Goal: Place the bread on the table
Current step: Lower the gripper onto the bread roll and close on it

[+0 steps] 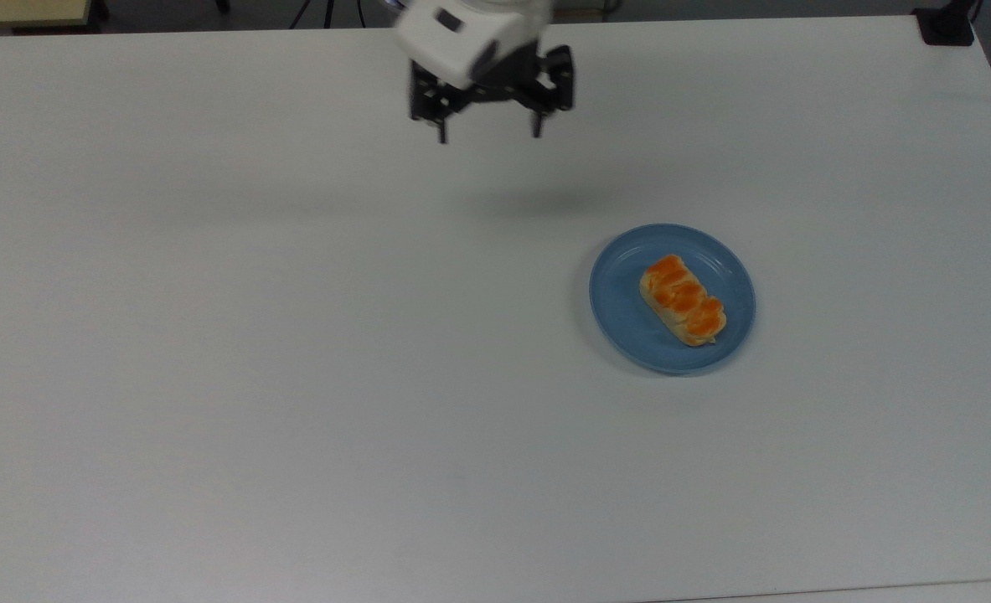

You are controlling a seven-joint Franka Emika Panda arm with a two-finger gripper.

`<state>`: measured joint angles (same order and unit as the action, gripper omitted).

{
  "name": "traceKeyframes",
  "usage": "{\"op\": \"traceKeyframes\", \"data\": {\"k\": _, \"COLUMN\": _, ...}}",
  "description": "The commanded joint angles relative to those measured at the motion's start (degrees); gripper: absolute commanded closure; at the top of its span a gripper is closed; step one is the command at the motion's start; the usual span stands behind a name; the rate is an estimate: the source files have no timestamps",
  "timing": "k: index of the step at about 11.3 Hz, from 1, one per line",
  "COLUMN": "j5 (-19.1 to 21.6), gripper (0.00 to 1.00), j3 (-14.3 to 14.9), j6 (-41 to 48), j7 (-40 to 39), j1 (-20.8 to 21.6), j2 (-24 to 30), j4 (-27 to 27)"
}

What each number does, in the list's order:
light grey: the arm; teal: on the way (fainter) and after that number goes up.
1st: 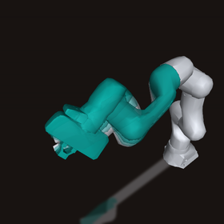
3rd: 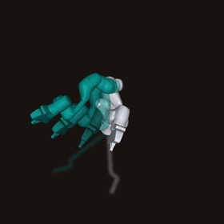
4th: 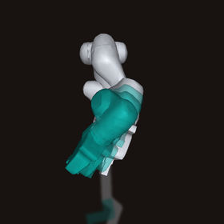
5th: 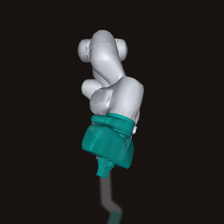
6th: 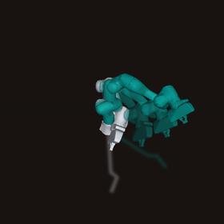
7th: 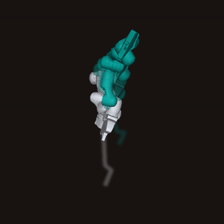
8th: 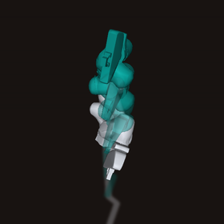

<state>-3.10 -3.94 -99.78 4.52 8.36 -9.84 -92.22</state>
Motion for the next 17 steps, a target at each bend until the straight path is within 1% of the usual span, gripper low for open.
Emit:
{"op": "traceKeyframes", "data": {"k": 1, "j5": 0.3, "gripper": 0.0, "j3": 0.5, "j6": -7.9, "j7": 7.4, "j1": 8.1, "j2": -5.4, "j4": 0.2}}
{"op": "traceKeyframes", "data": {"k": 2, "j5": 0.2, "gripper": 0.0, "j3": 0.6, "j6": -9.6, "j7": 9.3, "j1": 9.6, "j2": -7.8, "j4": 1.1}}
{"op": "traceKeyframes", "data": {"k": 3, "j5": 0.2, "gripper": 0.0, "j3": 0.6, "j6": -11.4, "j7": 9.4, "j1": 10.3, "j2": -10.8, "j4": 2.1}}
{"op": "traceKeyframes", "data": {"k": 4, "j5": 0.2, "gripper": 0.0, "j3": 0.6, "j6": -14.0, "j7": 9.5, "j1": 11.9, "j2": -13.5, "j4": 3.3}}
{"op": "traceKeyframes", "data": {"k": 6, "j5": -0.2, "gripper": 0.0, "j3": 0.7, "j6": -20.3, "j7": 9.5, "j1": 14.2, "j2": -17.3, "j4": 3.4}}
{"op": "traceKeyframes", "data": {"k": 10, "j5": -0.2, "gripper": 0.0, "j3": 0.7, "j6": -29.8, "j7": 9.5, "j1": 15.7, "j2": -20.9, "j4": 3.4}}
{"op": "traceKeyframes", "data": {"k": 14, "j5": -0.4, "gripper": 0.0, "j3": 0.7, "j6": -35.6, "j7": 9.4, "j1": 16.2, "j2": -23.6, "j4": 3.5}}
{"op": "traceKeyframes", "data": {"k": 15, "j5": -0.5, "gripper": 0.04, "j3": 0.7, "j6": -36.4, "j7": 9.4, "j1": 16.2, "j2": -24.3, "j4": 3.5}}
{"op": "traceKeyframes", "data": {"k": 16, "j5": -0.6, "gripper": 0.13, "j3": 0.7, "j6": -36.8, "j7": 9.5, "j1": 16.4, "j2": -25.0, "j4": 3.5}}
{"op": "traceKeyframes", "data": {"k": 17, "j5": -0.6, "gripper": 0.29, "j3": 1.0, "j6": -37.4, "j7": 9.5, "j1": 17.0, "j2": -25.1, "j4": 3.5}}
